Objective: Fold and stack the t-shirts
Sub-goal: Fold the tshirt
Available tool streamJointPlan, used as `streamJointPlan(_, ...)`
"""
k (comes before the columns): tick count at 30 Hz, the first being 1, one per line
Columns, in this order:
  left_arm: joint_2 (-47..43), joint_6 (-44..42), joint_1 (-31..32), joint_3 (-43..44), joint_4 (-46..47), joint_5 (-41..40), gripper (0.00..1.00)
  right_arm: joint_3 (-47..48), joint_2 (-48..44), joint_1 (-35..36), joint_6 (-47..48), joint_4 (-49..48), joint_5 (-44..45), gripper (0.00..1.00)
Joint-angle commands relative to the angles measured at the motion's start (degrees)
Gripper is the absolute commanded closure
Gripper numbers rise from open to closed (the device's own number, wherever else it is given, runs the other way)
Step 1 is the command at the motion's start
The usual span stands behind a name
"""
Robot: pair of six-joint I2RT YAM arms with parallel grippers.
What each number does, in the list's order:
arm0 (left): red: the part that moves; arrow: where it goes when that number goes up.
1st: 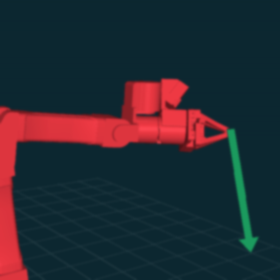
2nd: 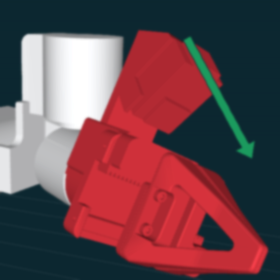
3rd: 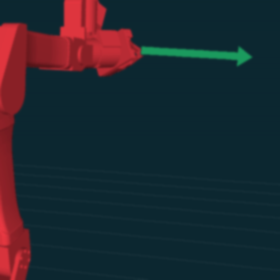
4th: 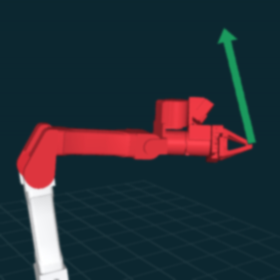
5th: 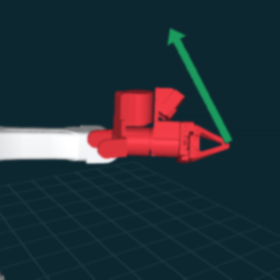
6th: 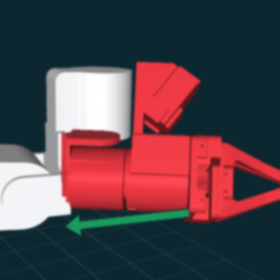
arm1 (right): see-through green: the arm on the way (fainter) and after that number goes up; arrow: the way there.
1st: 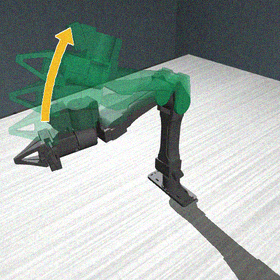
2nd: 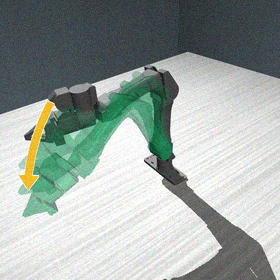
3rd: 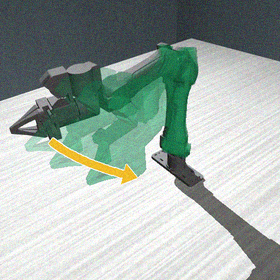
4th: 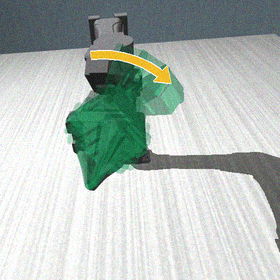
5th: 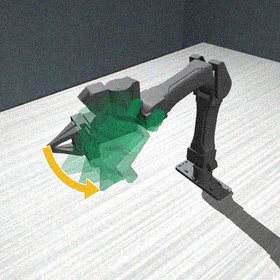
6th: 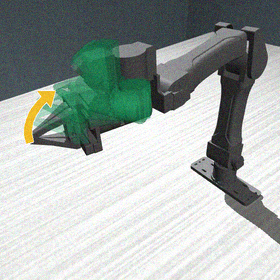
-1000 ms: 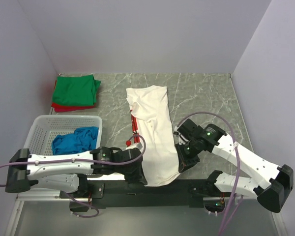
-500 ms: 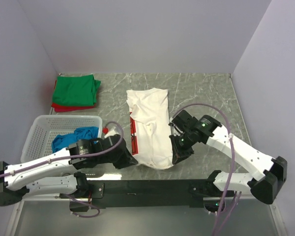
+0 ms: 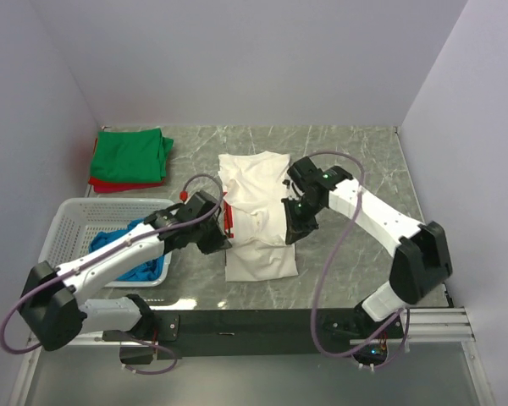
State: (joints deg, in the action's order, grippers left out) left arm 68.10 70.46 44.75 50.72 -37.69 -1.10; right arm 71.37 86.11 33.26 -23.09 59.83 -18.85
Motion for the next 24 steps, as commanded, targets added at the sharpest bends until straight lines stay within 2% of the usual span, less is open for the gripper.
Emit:
streamJointPlan(1,3.9,-8.0,-4.0,2.5,7.3,2.1,1.00,3.9,4.8,-2.3,5.1,-3.9,0.4,1.00)
streamJointPlan(4,9.8,-12.3,-6.3,6.2,9.2,3.2,1.00,6.5,9.7,-3.9,7.2,-4.5,0.5,1.00)
streamJointPlan(10,20.0,-19.2,-9.4,14.2,7.1,3.2,1.00,12.0,17.5,-7.0,10.0,-4.1,1.4,1.00)
streamJointPlan(17,25.1,-23.3,-14.2,18.6,6.2,4.4,1.00,17.6,23.3,-9.7,12.3,-2.8,2.0,1.00)
streamJointPlan(24,30.8,-25.8,-14.8,22.5,4.7,5.8,1.00,21.0,28.3,-11.1,13.1,-2.8,2.1,1.00)
